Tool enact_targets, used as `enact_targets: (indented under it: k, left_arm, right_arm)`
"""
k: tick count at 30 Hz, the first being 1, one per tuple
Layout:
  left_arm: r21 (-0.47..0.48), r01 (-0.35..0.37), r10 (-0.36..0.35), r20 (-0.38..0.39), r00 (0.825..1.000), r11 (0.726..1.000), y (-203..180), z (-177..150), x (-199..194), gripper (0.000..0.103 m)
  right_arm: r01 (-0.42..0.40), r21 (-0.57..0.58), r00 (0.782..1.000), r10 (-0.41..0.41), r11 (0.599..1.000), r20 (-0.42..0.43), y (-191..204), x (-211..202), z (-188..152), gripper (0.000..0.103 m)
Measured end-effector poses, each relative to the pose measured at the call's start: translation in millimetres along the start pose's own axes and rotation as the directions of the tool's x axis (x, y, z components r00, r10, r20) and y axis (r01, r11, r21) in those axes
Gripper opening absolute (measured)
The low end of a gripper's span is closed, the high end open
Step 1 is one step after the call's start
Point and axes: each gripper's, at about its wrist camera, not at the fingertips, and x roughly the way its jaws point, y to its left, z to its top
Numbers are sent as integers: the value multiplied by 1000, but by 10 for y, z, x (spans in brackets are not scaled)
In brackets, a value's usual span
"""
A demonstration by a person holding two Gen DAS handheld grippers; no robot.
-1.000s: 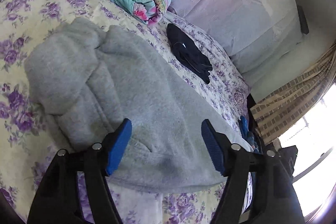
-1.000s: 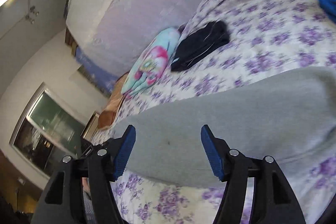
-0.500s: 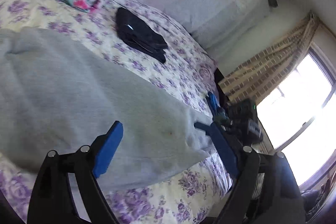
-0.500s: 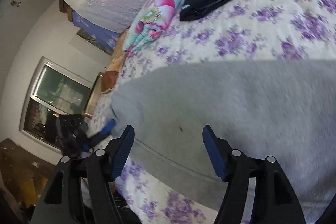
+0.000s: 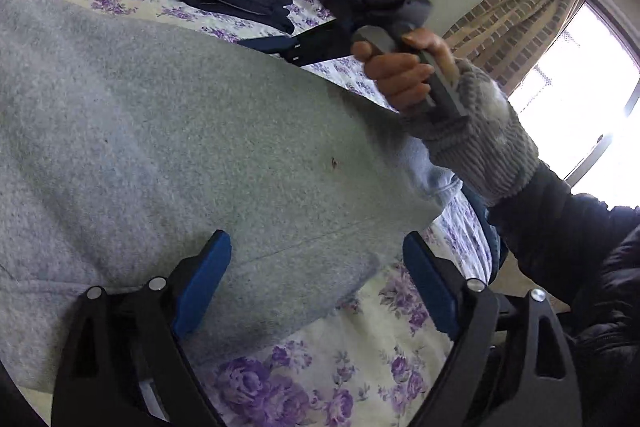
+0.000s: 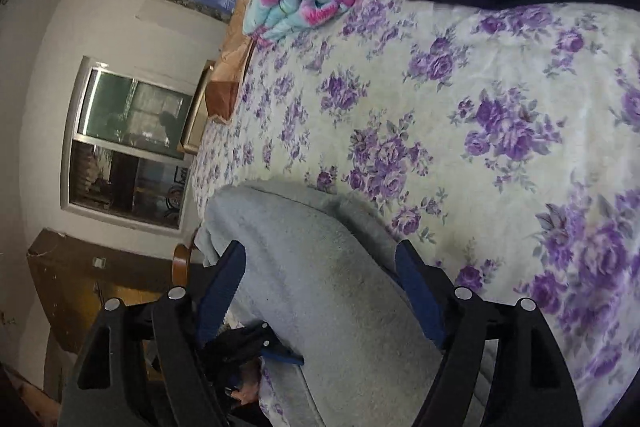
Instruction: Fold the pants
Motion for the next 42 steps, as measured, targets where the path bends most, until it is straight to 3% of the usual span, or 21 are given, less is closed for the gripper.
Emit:
enact_targets:
  k: [6, 11, 14, 19, 23, 26, 32, 35, 37, 39, 42]
  left_arm:
    - [-22, 64, -64, -7, 998, 998, 50, 41, 3, 92]
    - [-10, 65, -65, -17, 998, 998, 49, 39, 29, 95]
    - [-10, 65, -66, -18, 998, 998, 49, 33, 28, 95]
    - [-9, 65, -65, -18, 998, 998, 48, 30, 32, 95]
    - [-5, 60, -61, -18, 998, 998, 16, 36, 34, 95]
    - [-2, 56, -57, -20, 998, 998, 26, 38, 37, 95]
    - [5, 53, -53, -23, 998, 999, -20, 68, 78, 96]
    - [4, 54, -53, -23, 998, 999, -14, 68, 76, 96]
    - [5, 55, -55, -24, 998, 998, -12, 66, 72, 96]
    - [6, 57, -56, -22, 998, 998, -17, 69, 77, 96]
    - [4, 58, -58, -23, 998, 998, -12, 70, 78, 96]
  right_arm:
    - [-135, -85, 976, 117, 987, -185, 205, 226, -60, 81]
    - [-339, -67, 934, 327, 938, -141, 307, 201, 24, 88]
    - [-340, -65, 932, 326, 938, -159, 402, 323, -2, 90]
    - [-182, -142, 968, 152, 973, -198, 540, 340, -303, 88]
    - [-75, -124, 980, 50, 989, -194, 457, 344, -523, 88]
    - [-46, -150, 983, 18, 988, -185, 521, 400, -596, 92]
    - [-182, -28, 974, 176, 983, -145, 375, 695, -264, 95]
    - [-224, 37, 974, 223, 974, 33, 220, 519, -30, 94]
    - [-272, 76, 953, 258, 959, 158, 42, 317, 92, 92]
    - [-350, 168, 931, 323, 922, 169, -178, 289, 151, 85]
    - [-268, 151, 959, 249, 951, 135, -242, 388, 159, 79]
